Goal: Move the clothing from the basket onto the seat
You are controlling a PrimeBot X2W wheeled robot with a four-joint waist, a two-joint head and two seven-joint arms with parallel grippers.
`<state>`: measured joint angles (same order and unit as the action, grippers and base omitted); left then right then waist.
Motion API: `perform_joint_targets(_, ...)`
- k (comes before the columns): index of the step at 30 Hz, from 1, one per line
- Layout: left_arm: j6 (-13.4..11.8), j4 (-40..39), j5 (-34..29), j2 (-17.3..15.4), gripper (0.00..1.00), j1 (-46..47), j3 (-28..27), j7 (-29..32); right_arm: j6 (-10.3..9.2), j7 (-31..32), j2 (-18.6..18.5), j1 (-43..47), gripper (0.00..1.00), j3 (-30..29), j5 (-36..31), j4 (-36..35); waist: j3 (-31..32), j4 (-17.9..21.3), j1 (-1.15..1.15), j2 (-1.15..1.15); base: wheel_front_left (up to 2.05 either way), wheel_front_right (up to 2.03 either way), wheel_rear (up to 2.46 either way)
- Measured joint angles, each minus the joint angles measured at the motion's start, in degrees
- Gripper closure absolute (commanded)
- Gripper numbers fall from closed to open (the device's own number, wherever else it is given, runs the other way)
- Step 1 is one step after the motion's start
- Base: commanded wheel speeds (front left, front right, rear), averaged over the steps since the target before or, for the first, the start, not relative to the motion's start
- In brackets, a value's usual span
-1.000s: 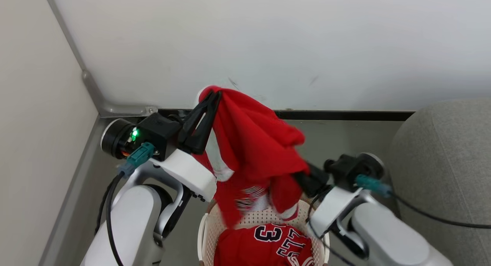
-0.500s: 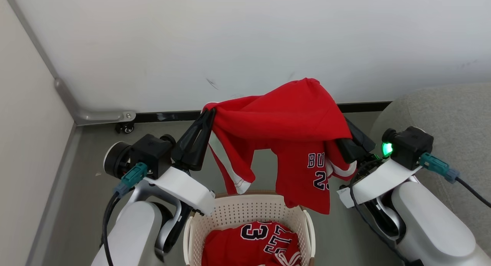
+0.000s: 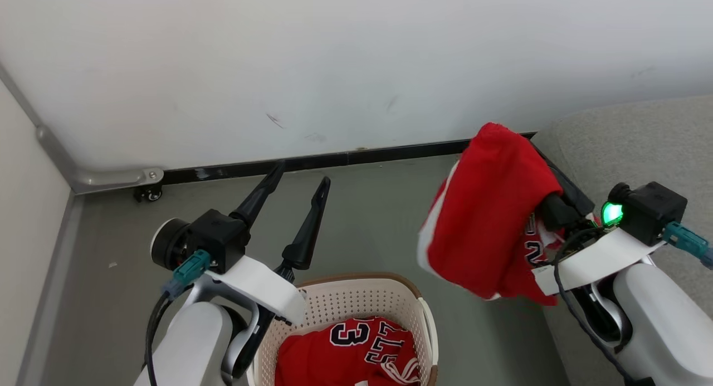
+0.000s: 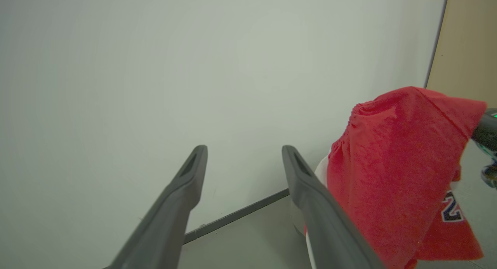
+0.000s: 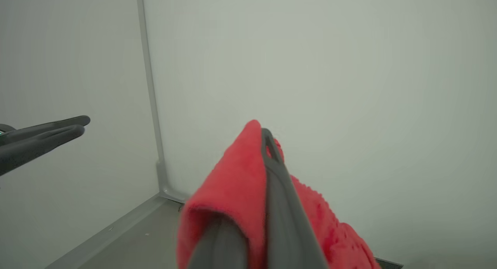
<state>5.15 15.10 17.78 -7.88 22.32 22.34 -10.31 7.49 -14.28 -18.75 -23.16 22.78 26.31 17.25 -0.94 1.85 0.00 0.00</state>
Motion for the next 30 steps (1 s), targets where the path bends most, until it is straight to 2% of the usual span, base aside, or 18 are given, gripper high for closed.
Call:
perform_joint_targets(11, 1.91, 1.24, 1.54, -1.83, 0.0, -3.36, 5.72, -0.76, 0.0, -0.01, -3.75, 2.99, 1.0, -5.99, 0.0, 0.0, -0.56, 3.15, 0.0, 0.0, 0.0, 0.0, 0.0)
perform_joint_targets(20, 1.93, 0.69, 3.39, -2.87, 0.0, -4.79, 10.81, -1.42, 0.0, 0.0, -4.48, 6.57, 1.0, -9.66, -0.01, -0.21, -0.9, 6.03, 0.0, 0.0, 0.0, 0.0, 0.0)
perform_joint_targets(30, 1.93, -3.57, 6.46, -3.72, 0.0, -4.77, 19.4, -2.33, 0.0, 0.18, -5.71, 8.59, 1.0, -11.68, -0.96, -0.89, -0.82, 8.71, 0.0, 0.0, 0.0, 0.0, 0.0)
